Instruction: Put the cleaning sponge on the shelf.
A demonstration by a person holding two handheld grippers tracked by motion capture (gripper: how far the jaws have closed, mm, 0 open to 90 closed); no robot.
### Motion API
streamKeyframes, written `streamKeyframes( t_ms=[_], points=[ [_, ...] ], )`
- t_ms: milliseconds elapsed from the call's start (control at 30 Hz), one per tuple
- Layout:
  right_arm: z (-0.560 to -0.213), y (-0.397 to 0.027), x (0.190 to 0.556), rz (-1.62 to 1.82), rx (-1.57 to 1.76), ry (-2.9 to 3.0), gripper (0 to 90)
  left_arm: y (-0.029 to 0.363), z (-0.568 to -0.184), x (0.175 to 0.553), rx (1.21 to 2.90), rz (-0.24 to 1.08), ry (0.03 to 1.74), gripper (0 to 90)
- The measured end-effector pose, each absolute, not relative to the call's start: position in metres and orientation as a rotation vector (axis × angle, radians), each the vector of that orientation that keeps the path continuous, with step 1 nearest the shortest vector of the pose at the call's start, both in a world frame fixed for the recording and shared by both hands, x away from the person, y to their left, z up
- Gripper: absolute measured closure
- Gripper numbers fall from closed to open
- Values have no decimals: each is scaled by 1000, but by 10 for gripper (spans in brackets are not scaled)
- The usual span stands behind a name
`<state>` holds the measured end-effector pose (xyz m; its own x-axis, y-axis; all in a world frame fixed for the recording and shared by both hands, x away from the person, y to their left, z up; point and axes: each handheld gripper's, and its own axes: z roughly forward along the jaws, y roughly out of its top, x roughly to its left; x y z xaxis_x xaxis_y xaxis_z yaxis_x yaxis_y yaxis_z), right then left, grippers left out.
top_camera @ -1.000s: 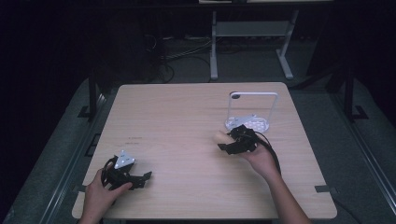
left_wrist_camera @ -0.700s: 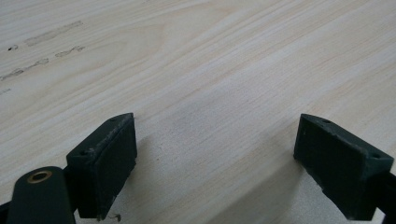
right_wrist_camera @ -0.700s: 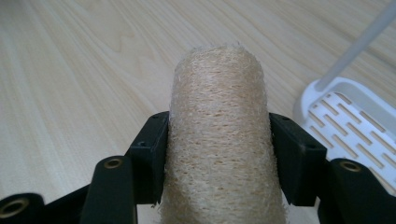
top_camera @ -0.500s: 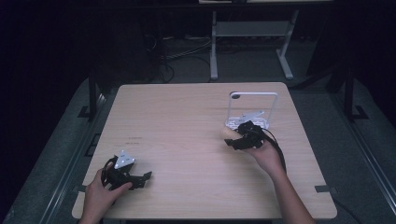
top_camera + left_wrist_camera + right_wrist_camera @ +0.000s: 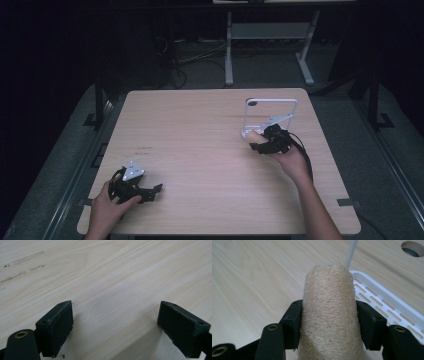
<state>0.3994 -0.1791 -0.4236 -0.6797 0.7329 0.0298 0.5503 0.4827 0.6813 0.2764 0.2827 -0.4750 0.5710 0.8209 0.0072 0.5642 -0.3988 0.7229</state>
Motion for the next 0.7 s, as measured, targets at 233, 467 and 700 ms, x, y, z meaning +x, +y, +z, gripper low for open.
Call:
streamKeyframes(
  t_ms=[233, 467, 700],
  points=[
    [-434, -189, 411, 970, 1146, 2448, 424, 283, -475, 276, 2115, 480, 1102, 127],
    [-431, -195, 423, 946, 1172, 2429, 424, 283, -475, 276, 2116, 478, 1102, 127],
    [-428, -193, 435, 932, 1174, 2416, 424, 283, -475, 276, 2115, 480, 1102, 127]
  ],
)
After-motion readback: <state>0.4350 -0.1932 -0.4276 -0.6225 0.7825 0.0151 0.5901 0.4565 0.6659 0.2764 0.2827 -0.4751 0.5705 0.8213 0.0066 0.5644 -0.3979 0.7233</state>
